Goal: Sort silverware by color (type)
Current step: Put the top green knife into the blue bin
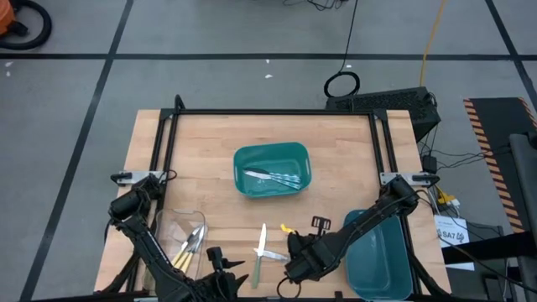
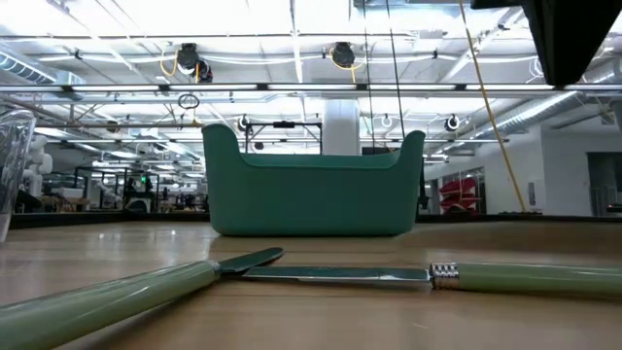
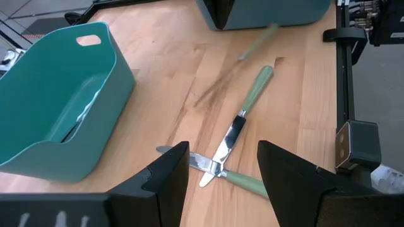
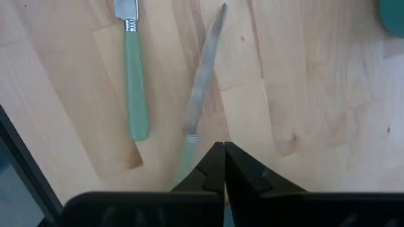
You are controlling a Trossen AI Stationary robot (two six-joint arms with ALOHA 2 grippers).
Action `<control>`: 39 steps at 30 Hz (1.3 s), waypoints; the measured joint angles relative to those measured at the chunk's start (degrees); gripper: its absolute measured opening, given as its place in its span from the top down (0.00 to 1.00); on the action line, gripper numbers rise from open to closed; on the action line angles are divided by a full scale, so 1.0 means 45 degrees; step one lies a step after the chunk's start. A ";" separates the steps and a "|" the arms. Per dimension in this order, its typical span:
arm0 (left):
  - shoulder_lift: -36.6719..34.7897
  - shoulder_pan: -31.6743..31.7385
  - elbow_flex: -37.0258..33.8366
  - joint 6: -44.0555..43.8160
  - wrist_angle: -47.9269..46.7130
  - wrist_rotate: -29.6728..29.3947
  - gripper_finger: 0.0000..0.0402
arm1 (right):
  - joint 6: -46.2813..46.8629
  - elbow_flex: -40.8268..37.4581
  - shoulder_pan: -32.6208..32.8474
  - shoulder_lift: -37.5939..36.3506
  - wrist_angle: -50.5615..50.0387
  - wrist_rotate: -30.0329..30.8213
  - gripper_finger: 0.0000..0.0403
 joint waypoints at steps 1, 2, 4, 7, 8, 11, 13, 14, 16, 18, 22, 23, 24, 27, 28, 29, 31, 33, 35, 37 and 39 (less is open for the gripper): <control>0.0000 0.0000 0.0000 0.0000 0.0000 0.0000 0.51 | 0.0052 0.0001 0.0015 0.0000 -0.0012 0.0004 1.00; 0.0000 0.0000 0.0000 0.0000 0.0004 0.0000 0.51 | 0.0201 -0.0004 0.0035 0.0000 -0.0007 0.0021 1.00; 0.0000 0.0000 0.0000 0.0000 -0.0001 0.0000 0.51 | 0.0689 -0.0132 0.0118 0.0000 0.0137 0.0084 1.00; 0.0005 0.0000 0.0000 0.0000 -0.0001 0.0000 0.51 | 0.1231 -0.0399 0.0385 0.0000 0.0532 0.0330 0.99; 0.0005 0.0000 0.0000 0.0000 -0.0001 0.0000 0.51 | 0.1353 -0.0512 0.0477 0.0000 0.0716 0.0317 0.98; 0.0010 0.0000 0.0000 0.0000 -0.0001 0.0000 0.51 | 0.1981 -0.0930 0.0777 0.0000 0.1534 0.0012 0.94; 0.0014 0.0000 0.0000 0.0010 0.0000 0.0000 0.51 | 0.2512 -0.1224 0.1011 0.0000 0.2159 -0.0022 0.89; 0.0010 0.0000 0.0000 0.0038 0.0000 0.0000 0.51 | 0.2673 -0.1389 0.1142 -0.0001 0.2458 -0.0065 0.87; 0.0015 0.0000 0.0000 0.0044 -0.0001 0.0000 0.51 | 0.2914 -0.1704 0.1394 0.0000 0.3032 -0.0340 0.81; 0.0015 0.0000 0.0000 0.0034 -0.0001 0.0000 0.51 | 0.3312 -0.1994 0.1632 0.0000 0.3364 -0.0505 0.74; 0.0015 0.0010 0.0000 0.0039 0.0005 0.0000 0.51 | 0.4015 -0.2647 0.1980 0.0000 0.3960 -0.0728 0.61; 0.0015 0.0011 0.0000 0.0039 0.0009 0.0000 0.51 | 0.4127 -0.2826 0.2030 0.0000 0.4098 -0.0729 0.58; 0.0015 0.0025 0.0000 0.0041 0.0012 0.0000 0.51 | 0.4262 -0.3000 0.2075 0.0000 0.4202 -0.0728 0.56; 0.0015 0.0080 0.0000 0.0043 0.0042 0.0000 0.51 | 0.4376 -0.3581 0.2110 0.0000 0.4677 -0.0800 0.50; 0.0015 0.0096 0.0000 0.0039 0.0051 0.0000 0.51 | 0.4362 -0.3796 0.2106 0.0000 0.4887 -0.0995 0.49; 0.0015 0.0120 0.0000 0.0039 0.0056 0.0000 0.51 | 0.4334 -0.4010 0.2105 0.0000 0.5059 -0.1081 0.48; 0.0015 0.0151 0.0000 0.0044 0.0084 0.0000 0.51 | 0.4323 -0.4432 0.2061 0.0000 0.5408 -0.1094 0.48; 0.0015 0.0154 0.0000 0.0047 0.0096 0.0000 0.51 | 0.4265 -0.4837 0.1980 -0.0008 0.5873 -0.1266 0.49; 0.0015 0.0175 0.0000 0.0090 0.0092 0.0000 0.51 | 0.4084 -0.5132 0.1888 -0.0061 0.6048 -0.1411 0.52; 0.0015 0.0181 0.0000 0.0197 0.0096 0.0000 0.51 | 0.3949 -0.5414 0.1783 -0.0078 0.6283 -0.1447 0.58; 0.0015 0.0242 0.0000 0.0331 0.0100 0.0000 0.51 | 0.3720 -0.5558 0.1648 -0.0073 0.6380 -0.1489 0.66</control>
